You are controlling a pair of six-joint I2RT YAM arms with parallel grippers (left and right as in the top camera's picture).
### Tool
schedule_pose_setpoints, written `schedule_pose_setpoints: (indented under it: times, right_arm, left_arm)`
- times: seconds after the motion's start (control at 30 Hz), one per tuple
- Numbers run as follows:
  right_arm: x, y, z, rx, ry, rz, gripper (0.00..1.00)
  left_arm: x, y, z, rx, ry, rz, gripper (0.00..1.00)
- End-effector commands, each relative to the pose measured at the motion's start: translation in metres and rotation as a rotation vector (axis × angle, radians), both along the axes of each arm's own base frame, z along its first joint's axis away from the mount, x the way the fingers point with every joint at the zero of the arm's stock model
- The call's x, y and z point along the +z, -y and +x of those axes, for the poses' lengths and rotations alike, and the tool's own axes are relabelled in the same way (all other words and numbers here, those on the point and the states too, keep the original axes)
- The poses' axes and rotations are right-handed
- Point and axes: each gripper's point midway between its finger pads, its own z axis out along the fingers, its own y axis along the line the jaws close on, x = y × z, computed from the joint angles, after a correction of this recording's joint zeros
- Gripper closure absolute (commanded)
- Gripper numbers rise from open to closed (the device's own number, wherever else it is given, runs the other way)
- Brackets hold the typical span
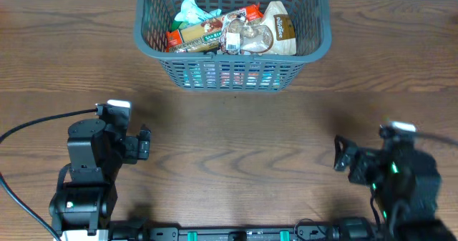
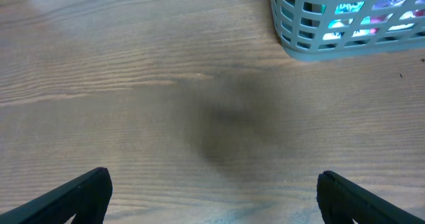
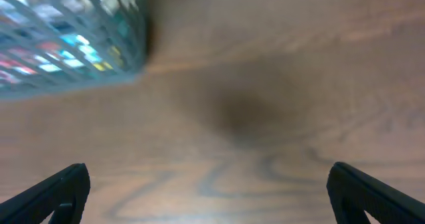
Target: Pack container
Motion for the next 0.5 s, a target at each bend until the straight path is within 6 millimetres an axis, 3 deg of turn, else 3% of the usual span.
schedule_pose_setpoints:
  times: [0.0, 0.2, 0.47]
  right_arm:
    - [0.012, -0.007, -0.013, 0.04, 0.086, 0.028, 0.01]
    - [0.016, -0.007, -0.023, 0.043, 0.219, 0.032, 0.01]
    - [-0.025, -0.016, 0.024, 0.071, 0.391, 0.043, 0.01]
  left_arm:
    - [0.003, -0.001, 0.0, -0.008, 0.006, 0.02, 0.01]
    - [0.003, -0.001, 0.0, -0.008, 0.007, 0.02, 0.01]
    - [0.003, -0.001, 0.0, -0.008, 0.007, 0.02, 0.01]
